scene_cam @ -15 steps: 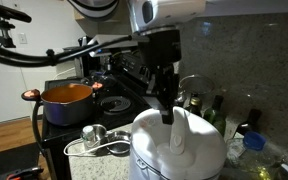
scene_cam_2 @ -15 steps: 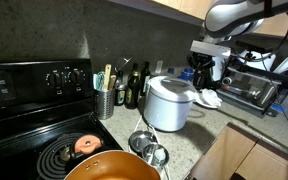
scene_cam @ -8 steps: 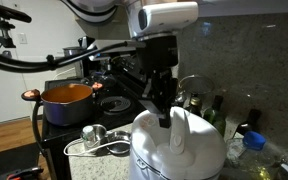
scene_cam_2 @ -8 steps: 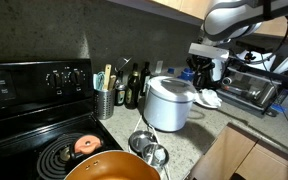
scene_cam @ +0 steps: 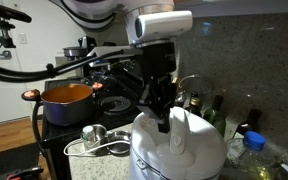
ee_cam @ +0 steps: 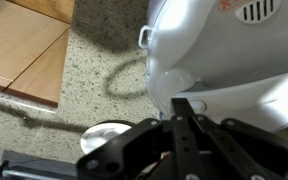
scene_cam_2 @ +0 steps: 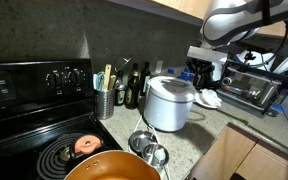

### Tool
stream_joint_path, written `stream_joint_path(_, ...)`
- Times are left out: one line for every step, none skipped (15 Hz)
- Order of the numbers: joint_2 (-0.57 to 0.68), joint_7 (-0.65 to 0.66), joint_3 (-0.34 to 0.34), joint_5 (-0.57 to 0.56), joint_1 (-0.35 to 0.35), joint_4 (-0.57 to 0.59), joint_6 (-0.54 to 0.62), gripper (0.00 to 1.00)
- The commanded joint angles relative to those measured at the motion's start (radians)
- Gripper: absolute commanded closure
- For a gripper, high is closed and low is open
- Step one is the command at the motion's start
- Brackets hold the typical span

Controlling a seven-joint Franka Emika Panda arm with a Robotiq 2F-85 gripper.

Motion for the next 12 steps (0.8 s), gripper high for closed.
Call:
stream_joint_path(-0.017, 0.043, 0.001, -0.041, -0.005, -0.018, 0.033, 0.99)
stream_joint_path(-0.009, 0.043, -0.002, -0.045, -0.007, -0.01, 0.036, 1.0)
stream_joint_path(-0.003, 0.047, -0.005, -0.048, -0.009, -0.005, 0.039, 1.0)
stream_joint_path(0.013, 0.039, -0.013, -0.047, -0.013, 0.01, 0.045, 0.99)
stream_joint_path(0.026, 0.027, -0.021, -0.042, -0.016, 0.021, 0.052, 0.99)
stream_joint_path(0.042, 0.018, -0.029, -0.039, -0.02, 0.033, 0.062, 0.99)
stream_joint_path(0.056, 0.012, -0.037, -0.036, -0.023, 0.043, 0.073, 0.99)
stream_joint_path(0.074, 0.005, -0.045, -0.033, -0.028, 0.056, 0.09, 1.0)
stream_joint_path(0.09, -0.003, -0.054, -0.025, -0.028, 0.066, 0.108, 0.99)
stream_joint_path(0.111, -0.014, -0.062, -0.018, -0.027, 0.081, 0.124, 0.99)
stream_joint_path(0.13, -0.024, -0.067, -0.012, -0.025, 0.097, 0.134, 1.0)
stream_joint_path(0.148, -0.033, -0.071, -0.008, -0.022, 0.112, 0.138, 1.0)
